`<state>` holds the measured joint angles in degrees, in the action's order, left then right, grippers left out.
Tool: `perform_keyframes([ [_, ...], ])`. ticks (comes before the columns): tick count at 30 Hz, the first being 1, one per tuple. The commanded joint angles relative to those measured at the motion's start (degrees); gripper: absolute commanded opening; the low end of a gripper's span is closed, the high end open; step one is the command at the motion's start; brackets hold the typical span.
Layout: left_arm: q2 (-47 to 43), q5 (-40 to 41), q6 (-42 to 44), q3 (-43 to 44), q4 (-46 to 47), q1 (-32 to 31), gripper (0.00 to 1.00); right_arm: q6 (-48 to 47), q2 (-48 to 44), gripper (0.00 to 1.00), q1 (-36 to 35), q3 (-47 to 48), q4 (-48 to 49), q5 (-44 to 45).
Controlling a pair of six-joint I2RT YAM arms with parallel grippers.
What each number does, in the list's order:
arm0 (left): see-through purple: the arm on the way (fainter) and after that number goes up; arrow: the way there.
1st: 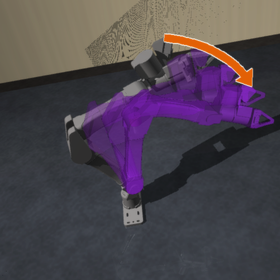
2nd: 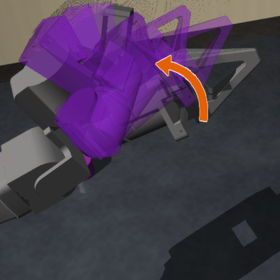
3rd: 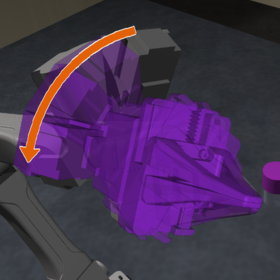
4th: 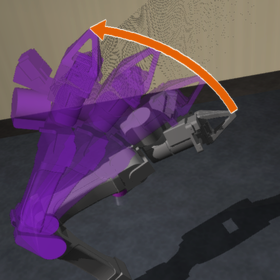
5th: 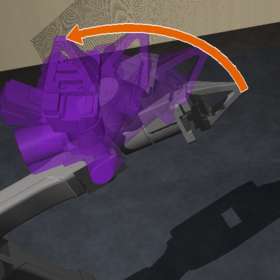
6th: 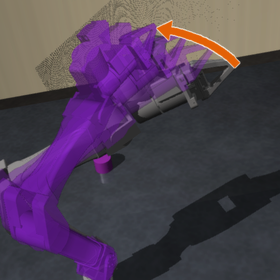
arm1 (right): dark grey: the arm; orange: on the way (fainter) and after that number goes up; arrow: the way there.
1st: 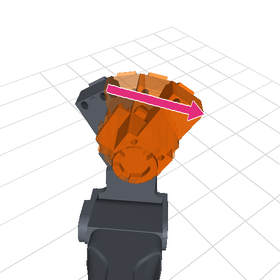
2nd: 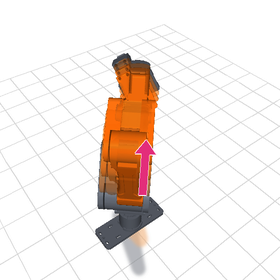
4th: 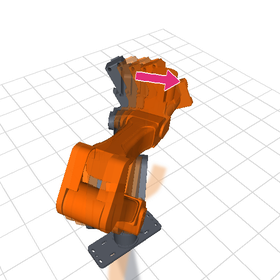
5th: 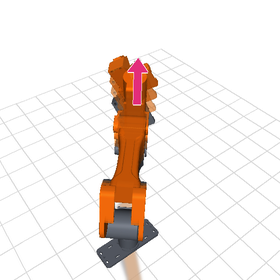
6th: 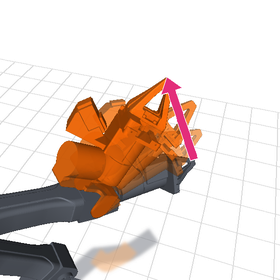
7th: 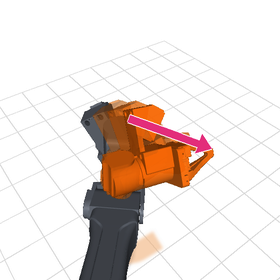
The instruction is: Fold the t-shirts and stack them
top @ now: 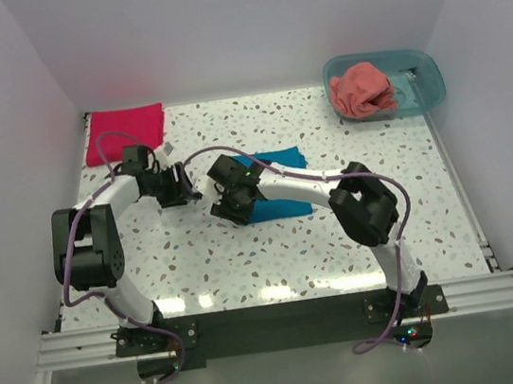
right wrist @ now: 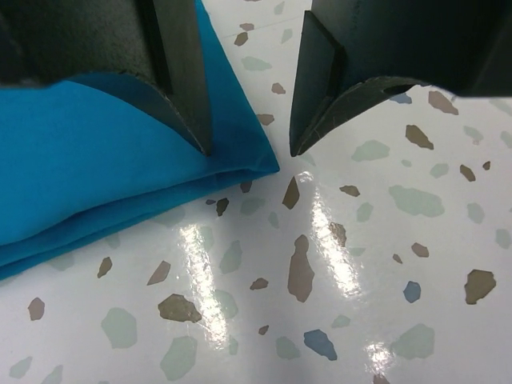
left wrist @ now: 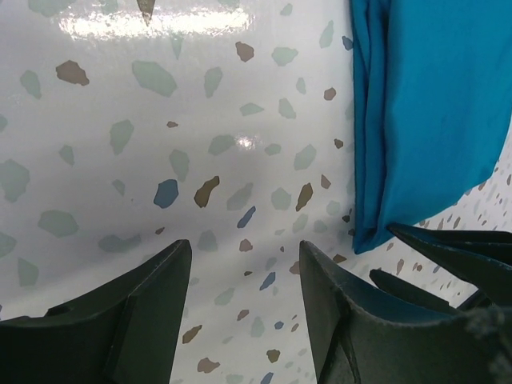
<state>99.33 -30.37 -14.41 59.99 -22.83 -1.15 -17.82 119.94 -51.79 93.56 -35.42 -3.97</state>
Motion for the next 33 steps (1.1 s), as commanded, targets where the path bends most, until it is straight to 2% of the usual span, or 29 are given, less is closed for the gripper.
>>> perform_keyframes([
  [1,-1.33,0.84,-1.05,-1.01,3.14,0.27,0.62,-1.16,1.17,0.48,-0.24,-0.47,1.40,2.47],
  [8,-1.07,0.14,-2.11,-2.42,5.34,0.18,0.64,-1.16,4.68,0.46,0.37,-3.21,2.20,0.10],
  [11,-0.19,-1.00,-3.07,-3.12,6.83,0.18,0.65,-1.69,4.69,0.24,1.60,-3.21,2.37,-1.21],
  [12,-0.01,-1.44,-3.34,-3.47,7.70,0.18,0.65,-1.77,3.73,0.09,2.65,-3.21,2.63,-1.65],
  [14,0.25,-3.63,-4.65,-4.70,9.37,0.18,0.66,-2.13,2.06,0.00,3.80,-3.47,3.51,-4.37],
  [19,1.74,-10.57,-12.10,-6.98,18.16,-0.17,0.75,-3.44,-4.61,0.00,7.93,-6.01,7.11,-13.93],
  [21,2.45,-12.86,-15.19,-8.30,24.82,-0.69,0.88,-4.06,-6.11,0.00,8.81,-7.42,8.52,-15.54],
  [22,2.62,-13.48,-18.25,-8.74,26.94,-0.96,0.89,-4.32,-6.90,0.00,9.07,-7.69,8.96,-16.33],
  [23,2.62,-13.92,-19.76,-9.18,30.88,-1.31,1.00,-4.50,-7.26,0.00,9.16,-7.78,9.23,-17.73],
  [33,8.24,-13.67,-37.69,-10.85,46.55,-7.99,1.00,-2.22,-8.50,0.00,10.13,-5.23,10.98,-22.92],
])
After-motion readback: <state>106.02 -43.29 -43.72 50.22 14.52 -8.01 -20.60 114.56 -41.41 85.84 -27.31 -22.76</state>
